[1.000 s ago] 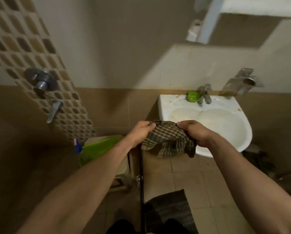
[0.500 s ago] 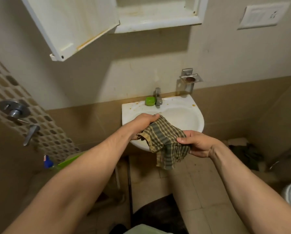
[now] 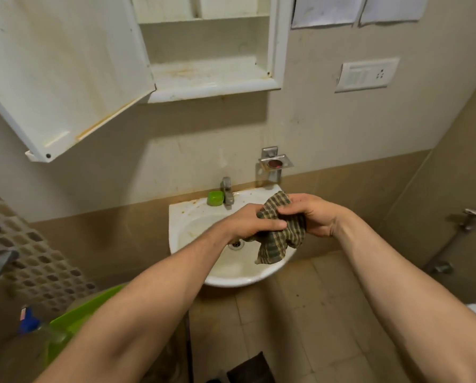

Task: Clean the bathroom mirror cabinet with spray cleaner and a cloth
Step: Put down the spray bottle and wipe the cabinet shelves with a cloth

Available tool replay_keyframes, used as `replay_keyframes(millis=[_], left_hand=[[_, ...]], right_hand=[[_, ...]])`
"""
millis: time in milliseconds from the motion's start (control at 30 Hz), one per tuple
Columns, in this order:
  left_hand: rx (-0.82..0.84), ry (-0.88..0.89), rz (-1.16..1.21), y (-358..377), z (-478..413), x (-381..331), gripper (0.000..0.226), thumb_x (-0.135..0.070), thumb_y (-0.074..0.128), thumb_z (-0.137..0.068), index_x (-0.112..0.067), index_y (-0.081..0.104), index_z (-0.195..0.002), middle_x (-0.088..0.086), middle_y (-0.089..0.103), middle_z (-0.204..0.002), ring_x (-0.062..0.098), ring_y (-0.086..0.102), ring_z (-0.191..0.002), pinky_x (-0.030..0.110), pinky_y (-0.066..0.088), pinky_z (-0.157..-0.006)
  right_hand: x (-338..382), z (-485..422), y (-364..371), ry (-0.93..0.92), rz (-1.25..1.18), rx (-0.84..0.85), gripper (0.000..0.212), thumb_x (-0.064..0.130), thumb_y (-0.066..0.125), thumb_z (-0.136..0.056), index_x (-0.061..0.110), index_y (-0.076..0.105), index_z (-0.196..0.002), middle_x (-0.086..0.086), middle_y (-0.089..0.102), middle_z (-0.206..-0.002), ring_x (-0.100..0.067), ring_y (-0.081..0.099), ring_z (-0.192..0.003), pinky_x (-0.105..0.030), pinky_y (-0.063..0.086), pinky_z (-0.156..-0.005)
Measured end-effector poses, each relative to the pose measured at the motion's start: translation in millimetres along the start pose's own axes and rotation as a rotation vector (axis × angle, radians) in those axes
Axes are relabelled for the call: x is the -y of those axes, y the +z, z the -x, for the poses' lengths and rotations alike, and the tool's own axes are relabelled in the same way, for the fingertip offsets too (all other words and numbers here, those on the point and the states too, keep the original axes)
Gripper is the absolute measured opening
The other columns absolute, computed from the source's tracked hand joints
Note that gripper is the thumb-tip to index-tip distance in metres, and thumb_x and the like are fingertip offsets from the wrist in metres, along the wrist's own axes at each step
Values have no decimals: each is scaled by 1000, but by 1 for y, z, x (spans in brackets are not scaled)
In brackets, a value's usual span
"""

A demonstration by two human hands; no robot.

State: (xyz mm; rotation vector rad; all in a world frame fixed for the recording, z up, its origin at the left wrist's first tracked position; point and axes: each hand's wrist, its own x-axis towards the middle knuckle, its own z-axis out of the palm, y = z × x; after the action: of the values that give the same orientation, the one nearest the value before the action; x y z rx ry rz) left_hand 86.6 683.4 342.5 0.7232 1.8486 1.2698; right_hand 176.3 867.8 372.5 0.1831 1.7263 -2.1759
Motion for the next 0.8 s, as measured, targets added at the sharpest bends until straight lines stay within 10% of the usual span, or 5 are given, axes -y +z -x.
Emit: replay_keyframes(millis=[233, 400, 533, 667, 800], left_hand=[[76, -88, -126, -53, -58, -36, 22, -16, 69, -97, -7, 70, -117, 13, 76, -112, 30, 74, -104, 50, 57, -100], [179, -176, -41, -85, -83, -86, 21, -8, 56, -101, -5, 60, -121, 13, 75, -109, 28, 74, -101, 44, 60, -90], [193, -169, -55, -109, -88, -133, 20, -1, 50, -98, -1, 58, -116, 11, 73, -96, 23, 73, -88, 39, 61, -86], [116, -124, -18, -147, -86, -189, 24, 4, 44, -93, 2, 63, -106, 18, 70, -98, 30, 70, -90, 42, 56, -94], [7, 7, -26, -178, -71, -253, 23, 4, 45, -90, 6, 63, -104, 26, 65, -105, 39, 64, -99, 48, 53, -93]], right_hand=[[79, -31, -33, 25, 643, -434, 14, 21, 80, -84, 13, 73, -94, -7, 78, -91, -28, 75, -93, -43, 61, -85], [98, -47, -40, -182, 553, -588, 77, 54, 91, -58, 24, 63, -123, -1, 68, -118, -23, 66, -110, -41, 55, -95], [103, -55, -52, -69, 276, -267, 90, 59, 91, -62, 18, 61, -137, -8, 63, -136, -27, 59, -127, -49, 40, -116], [127, -79, -54, -89, -206, 78, 85, 30, 91, -76, -3, 51, -143, -30, 54, -136, -40, 60, -119, -54, 45, -111], [190, -96, -23, -176, -128, 249, 81, 40, 85, -79, 0, 54, -143, -29, 55, -133, -47, 55, -121, -59, 47, -98]])
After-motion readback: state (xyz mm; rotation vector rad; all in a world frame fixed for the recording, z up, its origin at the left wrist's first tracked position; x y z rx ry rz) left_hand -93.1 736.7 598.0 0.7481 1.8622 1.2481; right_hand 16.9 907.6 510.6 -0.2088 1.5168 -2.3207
